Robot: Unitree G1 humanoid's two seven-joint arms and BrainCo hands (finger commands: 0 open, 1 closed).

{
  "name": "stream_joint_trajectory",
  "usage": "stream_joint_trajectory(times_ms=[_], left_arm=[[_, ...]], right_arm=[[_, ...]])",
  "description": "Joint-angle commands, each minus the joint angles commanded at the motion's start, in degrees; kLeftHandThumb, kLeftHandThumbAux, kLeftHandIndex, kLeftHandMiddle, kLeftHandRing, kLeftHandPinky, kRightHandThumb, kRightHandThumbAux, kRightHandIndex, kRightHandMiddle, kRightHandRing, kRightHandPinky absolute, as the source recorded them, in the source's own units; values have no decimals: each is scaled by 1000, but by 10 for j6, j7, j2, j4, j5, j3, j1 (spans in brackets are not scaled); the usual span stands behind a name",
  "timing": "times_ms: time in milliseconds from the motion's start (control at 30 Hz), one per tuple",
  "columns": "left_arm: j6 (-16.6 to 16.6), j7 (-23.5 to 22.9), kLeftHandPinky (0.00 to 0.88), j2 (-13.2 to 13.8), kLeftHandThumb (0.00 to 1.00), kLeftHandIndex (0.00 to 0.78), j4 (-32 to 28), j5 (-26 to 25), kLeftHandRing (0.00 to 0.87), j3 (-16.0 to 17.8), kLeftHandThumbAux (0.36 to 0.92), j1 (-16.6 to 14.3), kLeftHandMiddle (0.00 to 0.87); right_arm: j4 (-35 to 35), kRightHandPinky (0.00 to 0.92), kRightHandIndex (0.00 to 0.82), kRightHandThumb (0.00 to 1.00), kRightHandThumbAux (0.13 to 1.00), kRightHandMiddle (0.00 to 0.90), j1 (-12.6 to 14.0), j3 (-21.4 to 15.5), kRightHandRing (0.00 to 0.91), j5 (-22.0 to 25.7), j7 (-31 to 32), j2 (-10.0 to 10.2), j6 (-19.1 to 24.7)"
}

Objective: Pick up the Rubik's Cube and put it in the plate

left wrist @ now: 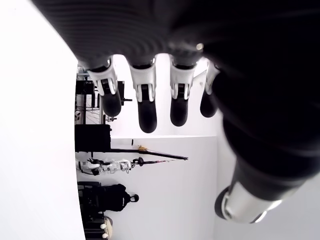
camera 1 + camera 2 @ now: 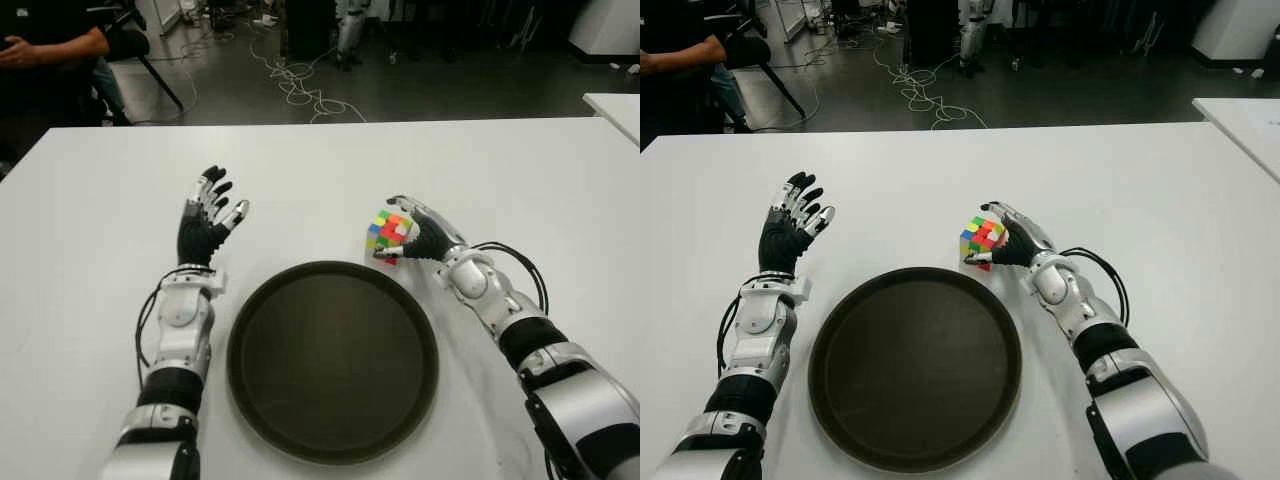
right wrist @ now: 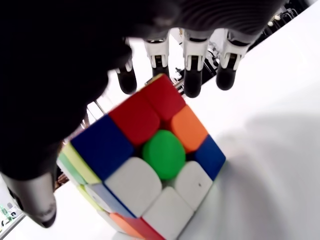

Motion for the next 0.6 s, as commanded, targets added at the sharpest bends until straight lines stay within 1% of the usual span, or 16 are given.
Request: stream_joint_trajectory(times_ms=[333,600], left_arm=[[-2,6,89,-3,23,70,-3,2,126,1,758,2,146],[0,4,73,-4,30,67,-4,1,113,1,753,2,137]], right_arm=[[-7,88,62,0,641,74,1,9,89,-8,6,0,25],[-10,98,59,0,648,75,3,8,93,-2,11,0,19]])
